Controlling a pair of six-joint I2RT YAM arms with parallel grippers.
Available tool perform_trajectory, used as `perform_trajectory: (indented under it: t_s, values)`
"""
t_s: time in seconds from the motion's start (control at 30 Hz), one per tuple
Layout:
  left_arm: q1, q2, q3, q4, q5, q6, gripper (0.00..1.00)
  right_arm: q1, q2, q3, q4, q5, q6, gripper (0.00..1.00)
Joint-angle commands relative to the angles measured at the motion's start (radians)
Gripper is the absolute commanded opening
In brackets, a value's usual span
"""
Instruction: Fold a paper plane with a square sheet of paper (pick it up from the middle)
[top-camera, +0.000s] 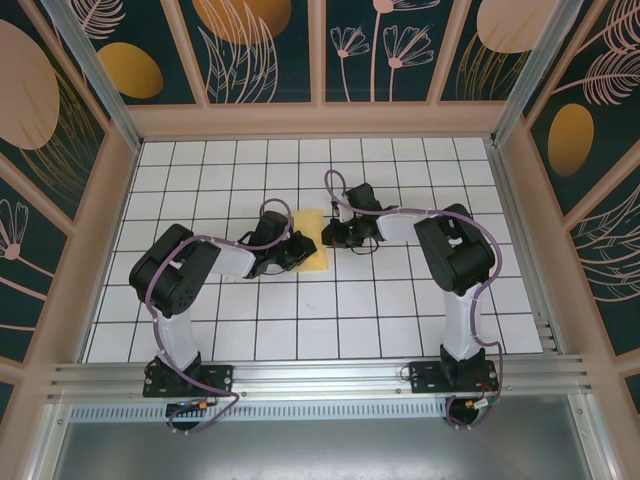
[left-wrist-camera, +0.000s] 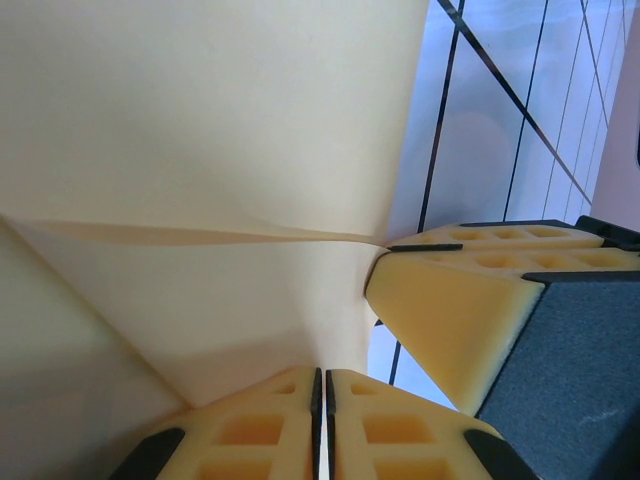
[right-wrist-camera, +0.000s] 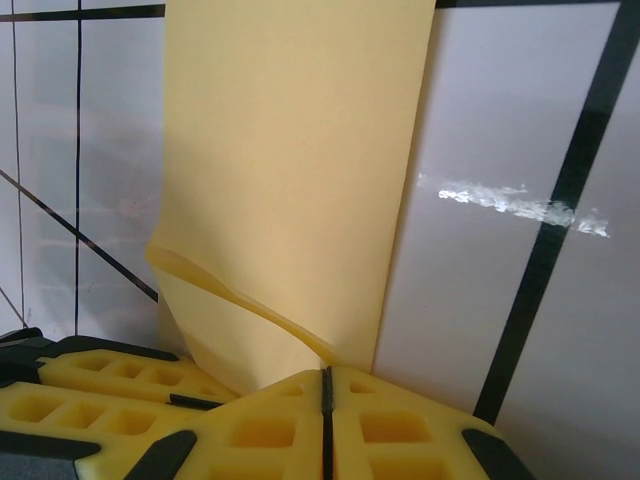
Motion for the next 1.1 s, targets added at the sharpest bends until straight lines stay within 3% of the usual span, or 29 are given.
perform_trajectory:
  t_s: [0.0,0.2,0.47,1.07]
  values:
    - [-0.006,0.027,0.012,-0.030,0.000,0.019,0.12,0.004,0.019,0.019,-0.017,0.021,-0.001,0.08]
    - [-0.007,0.033,0.015,-0.045,-0.003,0.021,0.12,0.004,-0.010,0.015,-0.016,0.027,0.013,0.09]
    - [-0.005,0.037,0.020,-0.088,-0.020,0.035,0.12,0.004,-0.170,-0.059,-0.005,0.117,0.052,0.24]
    - [-0.005,0.039,0.016,-0.078,-0.044,-0.003,0.10,0.119,-0.195,-0.150,-0.071,0.020,0.044,0.09]
